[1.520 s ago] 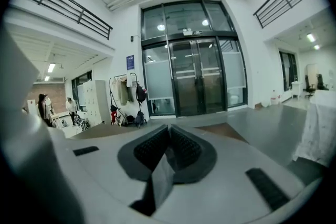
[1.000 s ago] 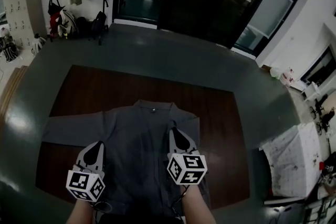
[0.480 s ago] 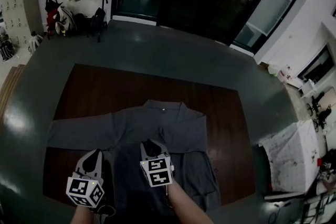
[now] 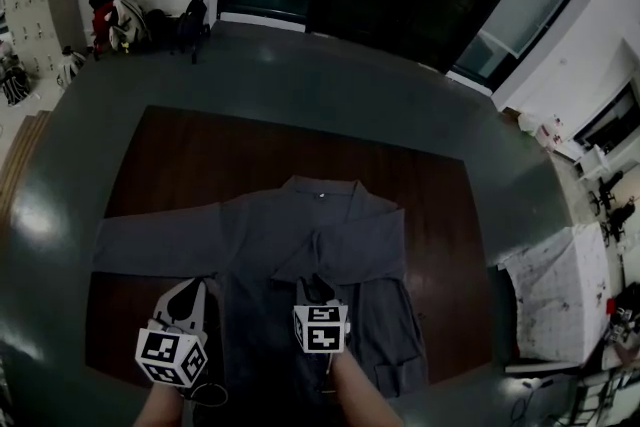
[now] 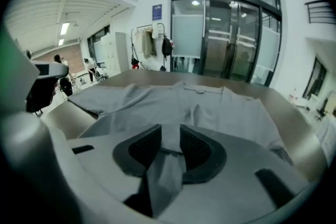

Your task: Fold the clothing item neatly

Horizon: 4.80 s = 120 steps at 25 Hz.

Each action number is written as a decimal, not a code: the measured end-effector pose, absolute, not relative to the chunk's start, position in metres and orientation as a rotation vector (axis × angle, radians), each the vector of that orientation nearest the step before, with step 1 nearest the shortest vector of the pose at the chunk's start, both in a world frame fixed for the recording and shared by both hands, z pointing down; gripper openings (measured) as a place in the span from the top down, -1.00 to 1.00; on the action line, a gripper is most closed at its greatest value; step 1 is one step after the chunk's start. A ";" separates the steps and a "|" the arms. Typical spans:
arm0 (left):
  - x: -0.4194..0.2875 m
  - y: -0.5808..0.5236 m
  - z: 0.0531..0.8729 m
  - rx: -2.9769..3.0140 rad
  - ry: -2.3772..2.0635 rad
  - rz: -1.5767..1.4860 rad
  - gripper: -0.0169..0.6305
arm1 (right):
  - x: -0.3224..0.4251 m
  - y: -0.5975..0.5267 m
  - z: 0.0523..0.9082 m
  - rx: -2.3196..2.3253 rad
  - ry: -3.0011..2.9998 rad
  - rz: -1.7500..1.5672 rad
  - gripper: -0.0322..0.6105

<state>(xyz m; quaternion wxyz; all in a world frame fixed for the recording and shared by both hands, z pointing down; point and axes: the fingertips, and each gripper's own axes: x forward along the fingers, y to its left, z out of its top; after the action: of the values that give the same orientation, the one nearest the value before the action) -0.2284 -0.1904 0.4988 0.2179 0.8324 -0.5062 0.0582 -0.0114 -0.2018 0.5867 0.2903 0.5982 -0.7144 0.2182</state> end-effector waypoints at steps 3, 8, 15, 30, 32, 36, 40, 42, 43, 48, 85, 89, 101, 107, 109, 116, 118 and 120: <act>-0.218 -0.193 0.501 2.325 -1.377 0.190 0.92 | 0.006 -0.193 0.608 1.565 -1.857 0.755 0.49; -0.205 -0.198 0.505 2.341 -1.343 0.208 0.92 | 0.009 -0.201 0.618 1.582 -1.886 0.792 0.49; -0.205 -0.201 0.512 2.328 -1.330 0.222 0.92 | -0.001 -0.234 0.581 1.618 -2.005 0.657 0.87; -0.247 -0.206 0.530 2.247 -1.390 0.190 0.92 | -0.105 -0.282 0.599 1.202 -2.159 0.476 0.59; -0.251 -0.205 0.530 2.242 -1.391 0.193 0.92 | -0.108 -0.275 0.595 1.214 -2.172 0.500 0.59; -0.248 -0.200 0.527 2.243 -1.397 0.206 0.92 | -0.095 -0.253 0.594 1.248 -2.162 0.560 0.59; -0.243 -0.190 0.519 2.259 -1.436 0.207 0.92 | -0.087 -0.229 0.595 1.261 -2.204 0.637 0.59; -0.241 -0.178 0.516 2.253 -1.470 0.202 0.92 | -0.084 -0.217 0.583 1.287 -2.265 0.625 0.60; -0.240 -0.170 0.513 2.247 -1.489 0.205 0.92 | -0.082 -0.209 0.574 1.294 -2.300 0.615 0.60; -0.240 -0.123 0.486 2.217 -1.597 0.225 0.92 | -0.080 -0.166 0.527 1.289 -2.470 0.533 0.87; -0.415 -0.114 0.484 2.381 -1.410 0.169 0.92 | -0.271 -0.127 0.452 1.648 -2.477 0.374 0.93; -0.461 -0.123 0.500 2.394 -1.398 0.199 0.92 | -0.321 -0.130 0.467 1.619 -2.445 0.376 0.93; -0.542 -0.146 0.523 2.287 -1.481 0.226 0.92 | -0.404 -0.134 0.491 1.479 -2.437 0.394 0.93; -0.548 -0.135 0.511 2.224 -1.562 0.204 0.92 | -0.421 -0.127 0.498 1.324 -2.503 0.355 0.93; -0.557 -0.134 0.507 2.202 -1.598 0.193 0.92 | -0.430 -0.129 0.499 1.272 -2.520 0.336 0.93; -0.597 -0.141 0.509 2.218 -1.602 0.229 0.92 | -0.476 -0.137 0.513 1.229 -2.545 0.386 0.93; -0.607 -0.147 0.514 2.252 -1.552 0.250 0.92 | -0.498 -0.141 0.520 1.227 -2.517 0.384 0.93; -0.625 -0.156 0.522 2.273 -1.500 0.278 0.92 | -0.520 -0.150 0.530 1.260 -2.466 0.400 0.93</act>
<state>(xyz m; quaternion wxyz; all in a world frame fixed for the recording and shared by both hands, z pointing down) -0.6245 -0.1559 0.5218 0.2008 0.8134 -0.5367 0.0995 -0.5198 -0.1499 0.5296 0.1711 0.4437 -0.8683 0.1409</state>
